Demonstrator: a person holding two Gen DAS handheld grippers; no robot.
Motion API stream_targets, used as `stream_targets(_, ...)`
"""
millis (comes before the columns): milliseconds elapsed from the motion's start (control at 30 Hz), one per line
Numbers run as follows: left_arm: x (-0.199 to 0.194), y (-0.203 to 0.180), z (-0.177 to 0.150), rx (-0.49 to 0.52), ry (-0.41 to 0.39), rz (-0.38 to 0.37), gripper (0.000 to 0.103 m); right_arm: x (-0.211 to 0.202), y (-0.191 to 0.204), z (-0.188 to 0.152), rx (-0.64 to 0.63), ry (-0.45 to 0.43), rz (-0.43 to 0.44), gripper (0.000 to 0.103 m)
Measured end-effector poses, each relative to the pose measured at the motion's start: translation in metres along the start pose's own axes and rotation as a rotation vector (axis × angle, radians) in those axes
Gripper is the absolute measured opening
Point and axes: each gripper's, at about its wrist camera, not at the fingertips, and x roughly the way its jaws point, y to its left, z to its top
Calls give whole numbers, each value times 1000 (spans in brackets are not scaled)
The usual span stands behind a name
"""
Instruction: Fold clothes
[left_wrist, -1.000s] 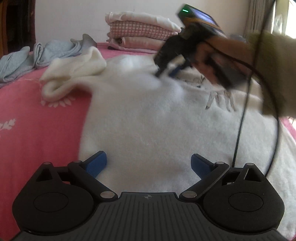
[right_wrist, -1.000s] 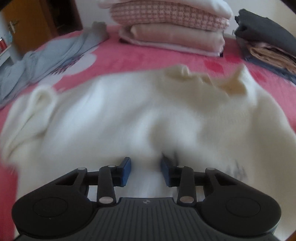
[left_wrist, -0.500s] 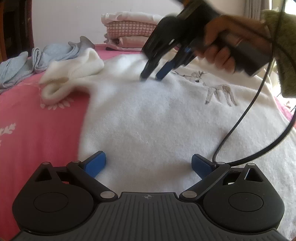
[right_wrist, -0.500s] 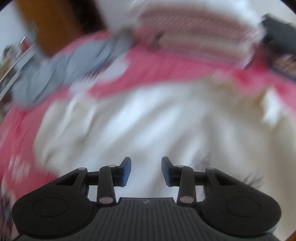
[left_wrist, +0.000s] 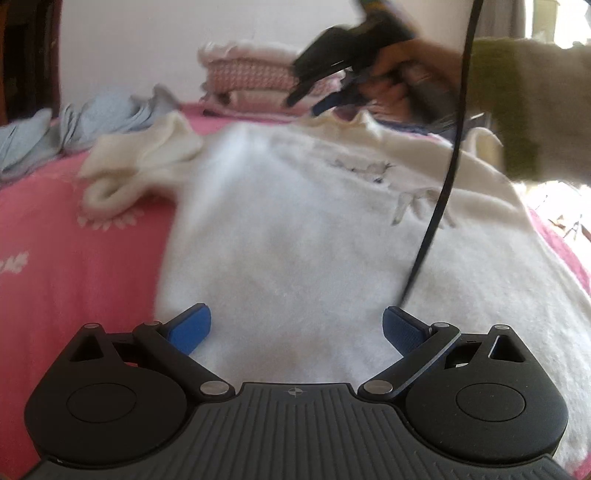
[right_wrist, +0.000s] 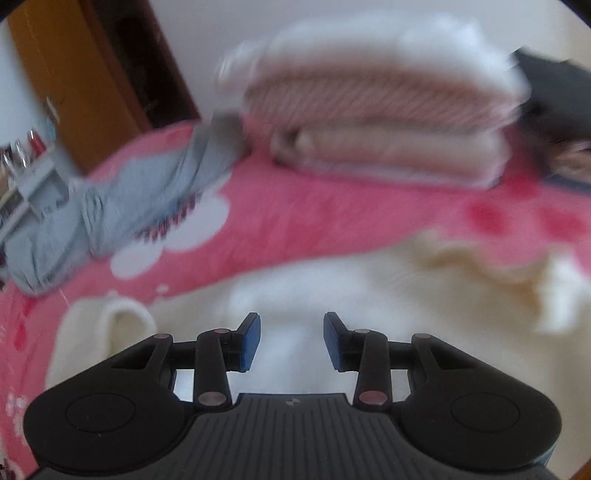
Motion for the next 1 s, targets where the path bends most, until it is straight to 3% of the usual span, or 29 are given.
stream_targets(133,0,-11,3,32,-18,-33,101,-84,-38,3,-10,-57,-82,40)
stream_targets(267,2,-23,4,45,-6,-57,101,-121,-62,-20,-3,20,-155,40)
stream_targets(467,13,-38,-3,84,49,-63,101,-66,-93,-60,1,170,-258,38)
stream_targets(533,16,-41,-7,119,63,-36,101,-44,-113,-62,15,160,-330,33)
stream_targets(700,15,-42,-10,143,64,-26,101,-10,-138,-28,102,81,-343,27)
stream_targets(867,14,-45,-11,146,63,-13,101,-15,-155,-17,213,60,-302,27)
stream_targets(1000,13,-45,-12,148,55,-12,101,-64,-154,-26,205,11,-224,31)
